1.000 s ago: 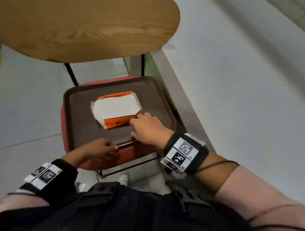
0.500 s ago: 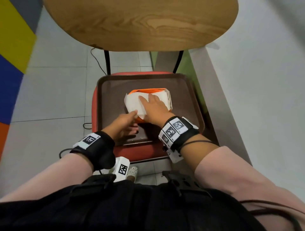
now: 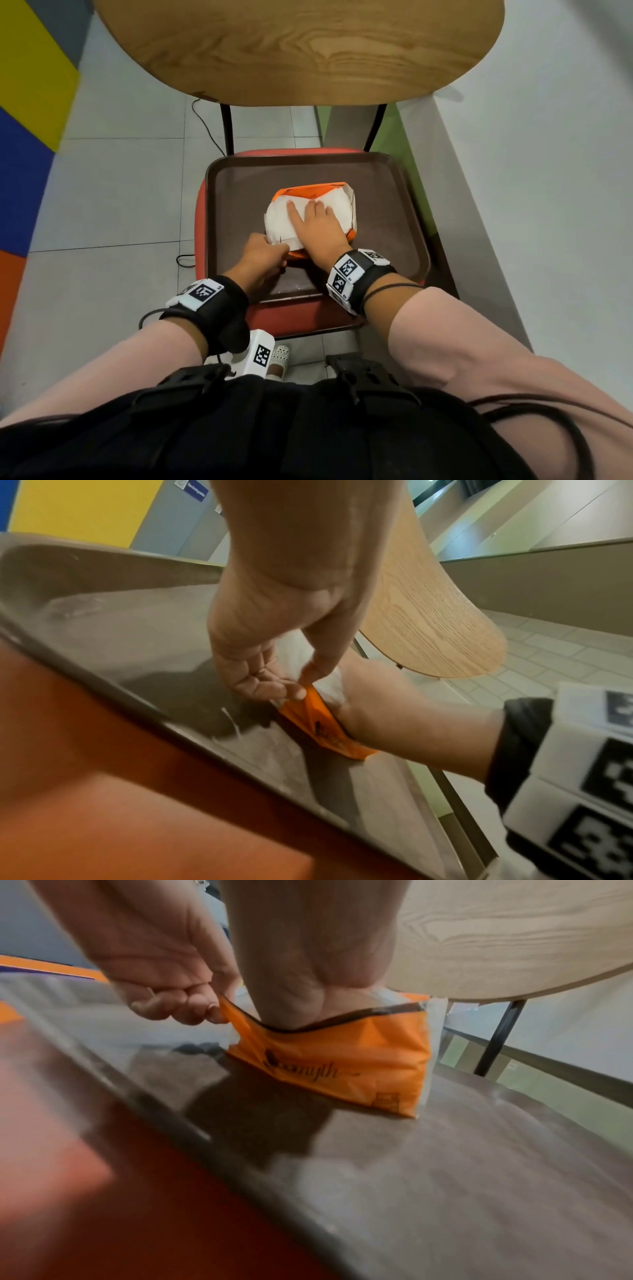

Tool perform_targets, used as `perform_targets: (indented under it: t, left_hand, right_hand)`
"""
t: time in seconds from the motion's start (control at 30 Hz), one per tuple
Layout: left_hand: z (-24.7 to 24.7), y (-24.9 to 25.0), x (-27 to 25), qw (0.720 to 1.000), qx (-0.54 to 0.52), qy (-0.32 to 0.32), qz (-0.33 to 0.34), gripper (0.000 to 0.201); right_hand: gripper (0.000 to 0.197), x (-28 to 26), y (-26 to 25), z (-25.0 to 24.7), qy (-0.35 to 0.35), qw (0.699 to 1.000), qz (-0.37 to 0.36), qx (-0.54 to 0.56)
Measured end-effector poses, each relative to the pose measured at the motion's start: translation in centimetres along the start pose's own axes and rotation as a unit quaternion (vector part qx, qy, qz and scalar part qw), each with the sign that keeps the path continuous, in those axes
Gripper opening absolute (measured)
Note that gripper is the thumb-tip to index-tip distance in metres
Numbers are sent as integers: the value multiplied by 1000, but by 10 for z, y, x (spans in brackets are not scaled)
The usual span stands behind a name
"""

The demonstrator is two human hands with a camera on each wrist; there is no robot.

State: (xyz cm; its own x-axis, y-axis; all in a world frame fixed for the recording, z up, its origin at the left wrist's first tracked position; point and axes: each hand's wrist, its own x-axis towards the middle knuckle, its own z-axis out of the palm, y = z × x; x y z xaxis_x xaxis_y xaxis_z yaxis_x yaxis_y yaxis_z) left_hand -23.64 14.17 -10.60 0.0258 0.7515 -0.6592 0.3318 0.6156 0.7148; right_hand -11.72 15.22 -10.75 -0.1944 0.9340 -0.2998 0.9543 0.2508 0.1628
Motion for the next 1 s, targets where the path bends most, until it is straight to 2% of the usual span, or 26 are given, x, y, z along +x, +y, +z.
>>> perform_targets:
  t: [0.17, 0.37, 0.43, 0.5, 0.57, 0.67, 0.73, 0.77, 0.8, 0.87, 0.93, 1.0]
  left_hand:
    - [1, 0, 4, 1000, -26, 5, 9, 14]
    - [2, 0, 6, 999, -29, 1, 22, 10]
    - [3, 1, 10, 999, -31, 12, 14, 7]
    - [5, 2, 15, 998, -51, 33, -3, 14]
    - [7, 3, 20, 996, -71, 42, -14, 22]
    - [7, 3, 25, 994, -82, 71, -24, 37]
    - [7, 3, 28, 993, -71, 96, -23, 46]
    - [6, 2, 30, 992, -62, 104, -20, 47]
    - [7, 3, 30, 992, -50, 115, -16, 48]
    - [4, 3, 32, 992, -24, 125, -5, 59]
    - [2, 5, 32, 991, 20, 130, 15, 76]
    - [3, 8, 29, 985, 83, 141, 44, 70]
  right_hand:
    - [64, 2, -5, -1, 19, 1000, 8, 5]
    - [60, 3, -3, 1, 20, 1000, 15, 6]
    - [62, 4, 6, -6, 36, 998, 10, 57]
    - [59, 4, 15, -14, 70, 989, 11, 132]
    - [52, 0, 23, -21, 105, 969, 21, 223]
    - [56, -7, 32, -29, 124, 929, 21, 347]
    - [57, -14, 34, -37, 159, 897, 20, 411]
    - [59, -18, 35, -40, 185, 871, 27, 453]
    - [62, -24, 36, -45, 210, 833, 44, 511]
    - [63, -36, 38, -54, 249, 735, 89, 624]
    - [64, -44, 40, -62, 273, 662, 130, 686]
    - [63, -49, 44, -68, 283, 580, 157, 747]
